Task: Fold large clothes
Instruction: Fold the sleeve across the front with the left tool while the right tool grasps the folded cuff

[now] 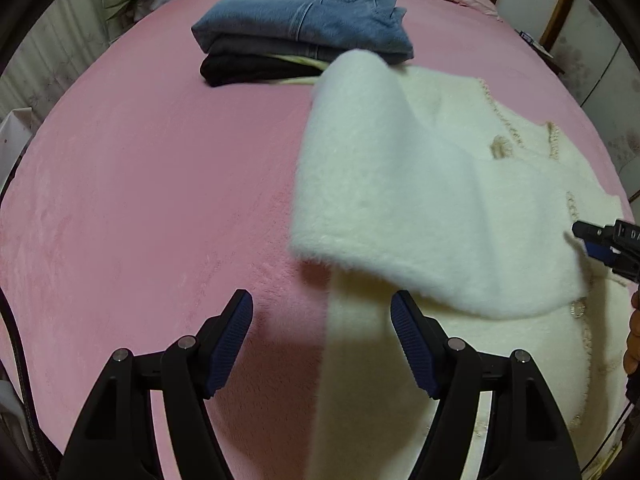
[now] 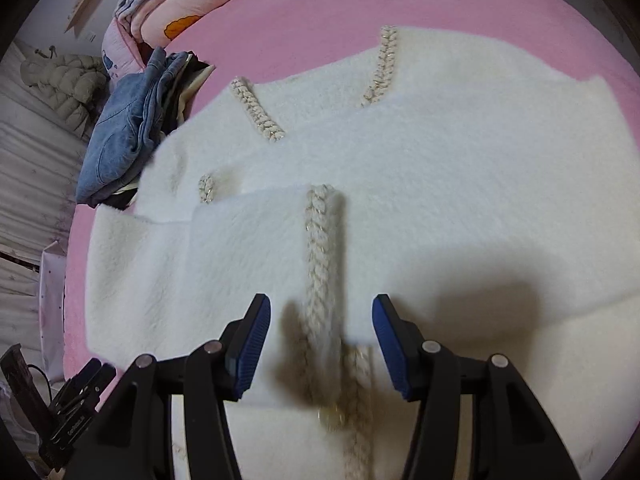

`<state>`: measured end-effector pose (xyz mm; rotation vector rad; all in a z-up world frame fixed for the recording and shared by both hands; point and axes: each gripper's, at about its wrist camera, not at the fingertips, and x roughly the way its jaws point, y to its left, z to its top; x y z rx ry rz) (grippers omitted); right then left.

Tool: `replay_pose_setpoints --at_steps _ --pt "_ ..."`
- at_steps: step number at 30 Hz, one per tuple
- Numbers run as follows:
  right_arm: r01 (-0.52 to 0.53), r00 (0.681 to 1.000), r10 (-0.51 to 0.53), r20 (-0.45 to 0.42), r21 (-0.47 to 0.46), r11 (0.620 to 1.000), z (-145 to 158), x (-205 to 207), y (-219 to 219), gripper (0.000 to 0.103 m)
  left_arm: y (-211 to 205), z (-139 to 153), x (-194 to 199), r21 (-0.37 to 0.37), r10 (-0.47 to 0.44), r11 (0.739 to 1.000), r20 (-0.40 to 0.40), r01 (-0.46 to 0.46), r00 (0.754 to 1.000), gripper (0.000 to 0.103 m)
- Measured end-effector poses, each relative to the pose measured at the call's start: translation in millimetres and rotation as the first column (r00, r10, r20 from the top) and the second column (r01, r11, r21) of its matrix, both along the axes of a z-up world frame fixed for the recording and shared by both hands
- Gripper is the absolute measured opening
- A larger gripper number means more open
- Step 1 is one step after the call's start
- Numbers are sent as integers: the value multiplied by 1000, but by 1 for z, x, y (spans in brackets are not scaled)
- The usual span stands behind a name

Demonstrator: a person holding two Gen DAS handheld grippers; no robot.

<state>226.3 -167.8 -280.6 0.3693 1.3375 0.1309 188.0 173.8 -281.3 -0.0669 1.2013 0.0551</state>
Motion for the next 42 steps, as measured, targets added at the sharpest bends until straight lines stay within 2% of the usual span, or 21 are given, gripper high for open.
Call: replay_pose_setpoints --at_steps 5,6,7,8,10,13,15,16,18,20,21,25,29,32,33,34,36,38,39,41,42 --pt "-17 1000 18 23 -30 999 -14 16 8 53 -1 -15 10 6 2 1000 -4 -2 1000 70" --pt "-26 999 27 30 -38 999 -14 17 12 46 -1 -16 12 4 4 1000 -2 -4 1000 70" --pt "-47 998 49 37 -48 998 -14 18 16 21 -1 -17 15 3 8 1000 2 -8 1000 70" --pt "-72 997 74 32 -47 996 -14 18 19 16 -2 -16 16 6 13 1000 6 -13 1000 70" --pt "-127 991 129 31 -63 990 -7 17 27 13 -6 -19 24 11 22 1000 13 -22 1000 70" --pt "-171 977 181 112 -88 981 28 13 33 12 -9 -20 28 21 38 999 20 -38 999 70" --pt "-196 952 217 217 -113 974 68 8 35 12 -12 -19 31 30 56 998 21 -57 998 69" --pt "-197 932 234 277 -157 968 91 7 35 12 -12 -20 33 28 71 997 23 -72 997 66" --pt "-171 904 238 356 -209 963 121 9 29 12 -14 -21 36 14 84 996 12 -85 996 50" --pt "-116 890 205 407 -231 966 142 17 14 12 -19 -24 40 -20 83 996 -10 -83 997 43" --pt "-86 888 184 421 -241 967 149 24 1 12 -22 -25 41 -21 80 997 -11 -80 997 33" --pt "-25 913 139 384 -287 958 131 40 -32 12 -35 -29 40 33 73 997 -11 -73 997 32" --pt "-25 974 91 210 -298 954 59 49 -61 13 -36 -33 39 41 73 997 -19 -72 997 31" --pt "-29 994 59 89 -311 950 9 45 -73 15 -37 -34 40 46 68 997 -31 -66 997 31" --pt "-23 997 45 65 -310 950 -3 43 -77 20 -36 -34 41 48 63 997 -37 -61 997 32" --pt "-9 998 26 52 -312 950 -8 41 -82 23 -36 -32 42 51 55 997 -49 -53 997 34" --pt "35 998 -23 51 -261 965 -8 37 -92 26 -33 -29 44 30 36 999 -84 -33 996 57" --pt "77 996 -67 57 -211 975 2 32 -105 33 -29 -19 39 -21 1 1000 -96 -3 995 63" --pt "91 994 -79 71 -186 978 11 27 -112 40 -28 -13 37 -55 -31 998 -98 26 995 64" --pt "103 992 -89 91 -174 979 25 17 -123 50 -26 1 33 -104 -83 992 -80 74 993 65" --pt "105 991 -90 96 -168 980 27 12 -125 54 -25 7 32 -127 -96 988 -64 87 993 70"
